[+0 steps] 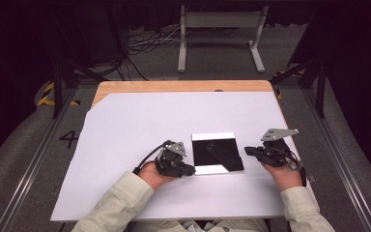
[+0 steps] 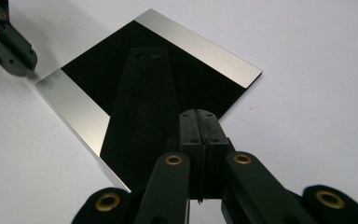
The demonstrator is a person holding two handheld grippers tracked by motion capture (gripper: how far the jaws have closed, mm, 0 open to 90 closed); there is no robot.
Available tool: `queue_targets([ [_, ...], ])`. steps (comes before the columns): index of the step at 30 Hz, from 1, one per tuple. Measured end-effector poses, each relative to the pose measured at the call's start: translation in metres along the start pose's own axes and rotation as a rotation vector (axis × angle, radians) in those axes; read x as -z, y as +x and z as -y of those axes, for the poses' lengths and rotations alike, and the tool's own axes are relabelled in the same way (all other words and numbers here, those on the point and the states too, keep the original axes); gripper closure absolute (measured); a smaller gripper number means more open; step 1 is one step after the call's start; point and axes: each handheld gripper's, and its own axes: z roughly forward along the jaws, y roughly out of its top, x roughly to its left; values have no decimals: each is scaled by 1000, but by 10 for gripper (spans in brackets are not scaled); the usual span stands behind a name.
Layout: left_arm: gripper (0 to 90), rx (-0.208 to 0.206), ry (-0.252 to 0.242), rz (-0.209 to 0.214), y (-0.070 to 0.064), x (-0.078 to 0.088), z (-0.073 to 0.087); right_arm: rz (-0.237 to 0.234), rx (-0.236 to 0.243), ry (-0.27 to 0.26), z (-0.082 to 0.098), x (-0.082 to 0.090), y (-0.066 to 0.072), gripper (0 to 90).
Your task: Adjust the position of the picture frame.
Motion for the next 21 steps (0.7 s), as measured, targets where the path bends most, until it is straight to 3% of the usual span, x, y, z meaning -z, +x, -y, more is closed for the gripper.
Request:
queue_targets([
  [8,731,-23,-85,-68,3,28,6,-14,12,10,-1,6,3,876],
  [15,695,2,-187,-141,8,47,14,-35,16,-11,-1,6,4,802],
  [18,682,15,-208,-158,10,51,15,-61,16,-24,-2,7,5,775],
  [21,671,37,-225,-178,14,56,18,-47,30,-22,-2,7,8,757],
])
